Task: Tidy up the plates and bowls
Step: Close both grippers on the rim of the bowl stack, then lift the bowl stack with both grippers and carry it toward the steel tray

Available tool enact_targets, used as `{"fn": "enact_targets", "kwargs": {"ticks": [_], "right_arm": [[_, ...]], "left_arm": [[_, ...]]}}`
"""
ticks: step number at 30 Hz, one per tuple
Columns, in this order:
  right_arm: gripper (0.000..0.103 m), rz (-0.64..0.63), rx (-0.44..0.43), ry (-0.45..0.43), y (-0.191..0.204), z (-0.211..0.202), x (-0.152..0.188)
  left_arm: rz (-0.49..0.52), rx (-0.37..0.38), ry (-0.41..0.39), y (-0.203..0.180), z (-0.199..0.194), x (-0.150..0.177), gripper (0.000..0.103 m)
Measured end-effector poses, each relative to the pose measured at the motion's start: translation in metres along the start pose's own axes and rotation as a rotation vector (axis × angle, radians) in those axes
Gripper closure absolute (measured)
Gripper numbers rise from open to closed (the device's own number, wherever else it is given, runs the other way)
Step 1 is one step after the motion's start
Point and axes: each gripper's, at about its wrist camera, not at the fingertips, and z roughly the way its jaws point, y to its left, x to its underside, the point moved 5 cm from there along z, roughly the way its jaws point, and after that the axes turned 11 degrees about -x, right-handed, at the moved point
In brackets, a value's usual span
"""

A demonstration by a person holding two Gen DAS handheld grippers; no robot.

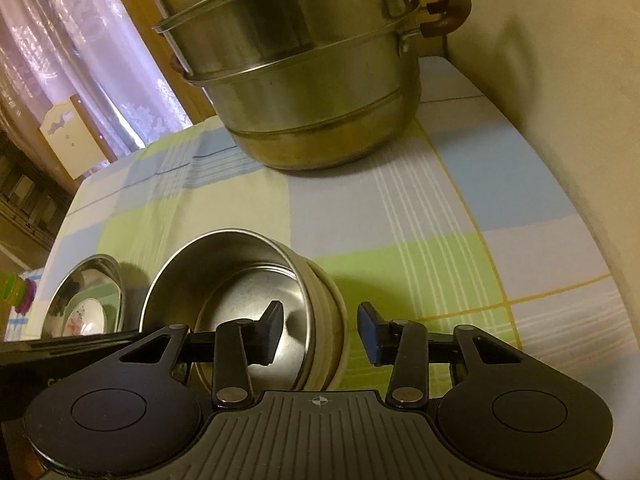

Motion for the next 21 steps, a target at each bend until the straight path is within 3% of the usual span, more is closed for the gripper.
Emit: {"fn": "enact_targets", "kwargs": {"ticks": [4, 7, 21], "right_arm": [[0.075, 0.019, 0.007, 0.008, -0.003, 0.003, 0.000], [0.079, 0.026, 0.014, 0.017, -0.006, 0.005, 0.000], [0.080, 0.008, 0.057, 0.054, -0.002, 0.010, -0.003]], "left_arm": [[0.004, -0.014, 0.015, -0.001, 0.007, 0.000, 0.084], [0.012, -0.019, 0.023, -0.002, 0.010, 0.000, 0.085], [0.016, -0.002, 0.055, -0.003, 0.021, 0.001, 0.086]]}}
